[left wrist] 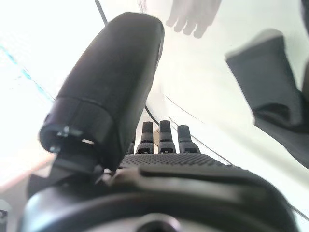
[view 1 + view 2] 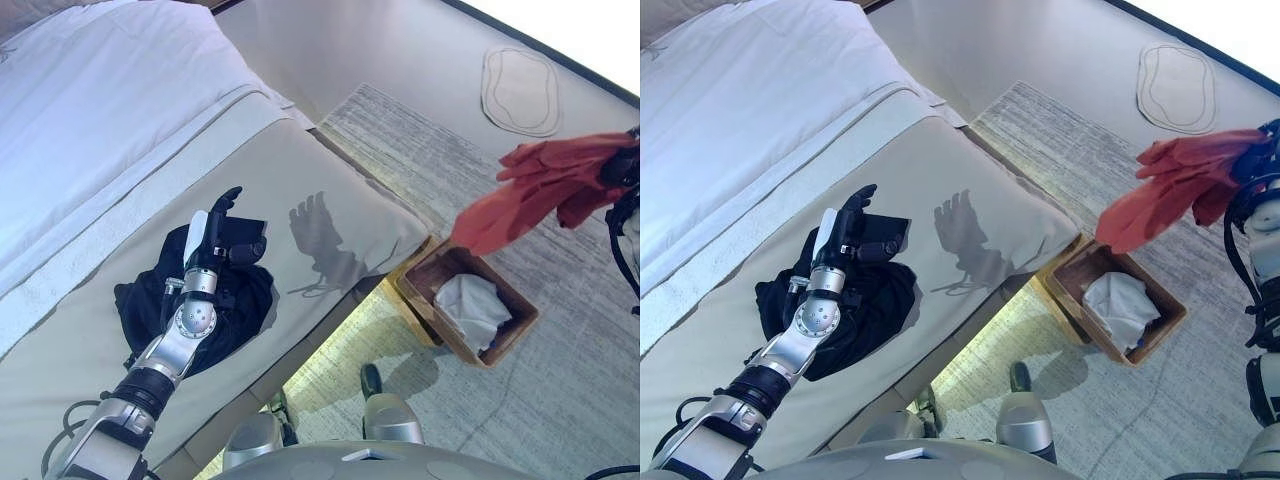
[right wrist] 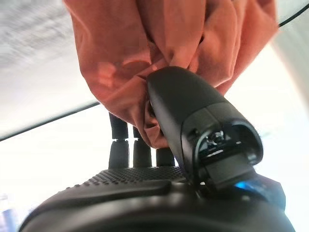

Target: Pick up the clothes from the bed and place them into the basket

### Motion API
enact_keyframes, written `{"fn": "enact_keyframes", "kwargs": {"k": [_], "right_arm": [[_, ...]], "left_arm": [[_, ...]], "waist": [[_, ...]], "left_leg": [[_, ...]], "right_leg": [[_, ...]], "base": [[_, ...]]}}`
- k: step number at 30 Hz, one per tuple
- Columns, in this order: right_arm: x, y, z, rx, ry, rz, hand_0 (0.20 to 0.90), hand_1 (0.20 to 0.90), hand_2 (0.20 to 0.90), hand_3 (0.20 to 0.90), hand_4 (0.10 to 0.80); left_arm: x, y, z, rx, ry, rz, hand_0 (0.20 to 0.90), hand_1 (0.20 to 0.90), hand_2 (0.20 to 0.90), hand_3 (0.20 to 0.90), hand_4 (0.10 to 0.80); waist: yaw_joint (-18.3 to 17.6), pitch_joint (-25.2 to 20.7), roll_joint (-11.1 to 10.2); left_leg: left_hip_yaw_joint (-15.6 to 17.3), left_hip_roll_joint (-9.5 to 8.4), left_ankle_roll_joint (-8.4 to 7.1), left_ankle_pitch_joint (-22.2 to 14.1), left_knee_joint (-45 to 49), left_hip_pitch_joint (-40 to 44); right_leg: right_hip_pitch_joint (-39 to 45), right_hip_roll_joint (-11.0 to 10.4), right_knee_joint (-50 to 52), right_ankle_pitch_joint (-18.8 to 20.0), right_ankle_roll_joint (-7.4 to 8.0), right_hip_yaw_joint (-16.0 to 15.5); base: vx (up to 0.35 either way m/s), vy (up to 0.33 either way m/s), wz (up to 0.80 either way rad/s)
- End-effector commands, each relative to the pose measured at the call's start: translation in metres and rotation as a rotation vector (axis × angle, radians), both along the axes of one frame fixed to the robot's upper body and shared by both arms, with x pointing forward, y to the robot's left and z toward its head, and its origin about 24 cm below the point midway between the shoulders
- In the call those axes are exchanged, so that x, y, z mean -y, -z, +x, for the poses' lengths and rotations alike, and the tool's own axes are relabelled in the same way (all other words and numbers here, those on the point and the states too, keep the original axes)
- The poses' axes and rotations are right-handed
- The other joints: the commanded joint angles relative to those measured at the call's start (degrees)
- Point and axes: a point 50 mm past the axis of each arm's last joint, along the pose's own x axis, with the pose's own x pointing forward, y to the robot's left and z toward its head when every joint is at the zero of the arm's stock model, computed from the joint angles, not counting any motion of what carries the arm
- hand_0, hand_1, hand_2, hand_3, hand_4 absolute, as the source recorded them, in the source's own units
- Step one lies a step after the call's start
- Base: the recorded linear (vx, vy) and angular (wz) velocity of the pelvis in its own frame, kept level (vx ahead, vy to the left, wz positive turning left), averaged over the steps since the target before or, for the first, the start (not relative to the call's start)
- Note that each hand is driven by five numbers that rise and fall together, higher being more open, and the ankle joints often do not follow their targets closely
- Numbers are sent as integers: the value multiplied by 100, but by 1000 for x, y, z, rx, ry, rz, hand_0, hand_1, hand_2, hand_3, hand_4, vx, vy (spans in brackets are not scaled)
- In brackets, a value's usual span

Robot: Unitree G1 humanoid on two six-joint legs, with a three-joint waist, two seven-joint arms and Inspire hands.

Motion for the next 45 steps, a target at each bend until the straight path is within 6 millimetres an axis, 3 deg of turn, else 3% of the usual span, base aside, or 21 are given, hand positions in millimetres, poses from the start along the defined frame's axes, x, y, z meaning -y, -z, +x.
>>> {"fn": "enact_keyframes", "kwargs": {"k": [1, 7, 18, 20, 21, 45], "right_arm": [[-3, -22, 0, 86, -30, -86, 300, 300, 300, 200, 100], [2, 12, 0, 28, -15, 60, 300, 300, 300, 200, 100], [10, 33, -4, -35, 27, 102, 300, 300, 300, 200, 100], [11, 36, -5, -39, 39, 105, 415, 415, 415, 335, 235], [11, 36, -5, -33, 50, 95, 900, 900, 900, 900, 800], [4, 42, -2, -64, 25, 77, 900, 900, 900, 900, 800]], "left_arm": [[18, -7, 8, 69, 67, 8, 900, 900, 900, 900, 800], [23, -10, 10, 70, 88, 11, 900, 900, 900, 900, 800], [27, -8, 7, 62, 119, -2, 900, 900, 900, 900, 800], [26, -8, 7, 59, 122, -1, 900, 900, 900, 900, 800], [27, -8, 7, 59, 122, -2, 900, 900, 900, 900, 800], [20, -4, 2, 54, 95, -10, 900, 900, 900, 900, 800]], "waist": [[86, -1012, 103], [99, -883, 251], [169, -756, 564], [186, -764, 574], [193, -761, 582], [367, -846, 435]], "left_leg": [[-29, 449, -460, -805, 6, 217], [16, 428, -476, -802, 7, 249], [-22, 381, -517, -776, 6, 184], [-33, 389, -524, -770, 6, 166], [-45, 393, -527, -768, 6, 154], [-201, 485, -574, -659, 6, 61]], "right_leg": [[-598, 355, 212, -17, -257, 29], [-633, 337, 231, -27, -272, 24], [-611, 297, 101, -17, -304, -70], [-621, 294, 102, -20, -304, -99], [-626, 297, 99, -20, -308, -109], [-529, 338, 50, -43, -359, -231]], "base": [[-5, -71, -1], [-8, -63, -9], [-5, -26, -1], [-20, -34, 6], [-25, -29, 8], [-14, -7, 4]]}}
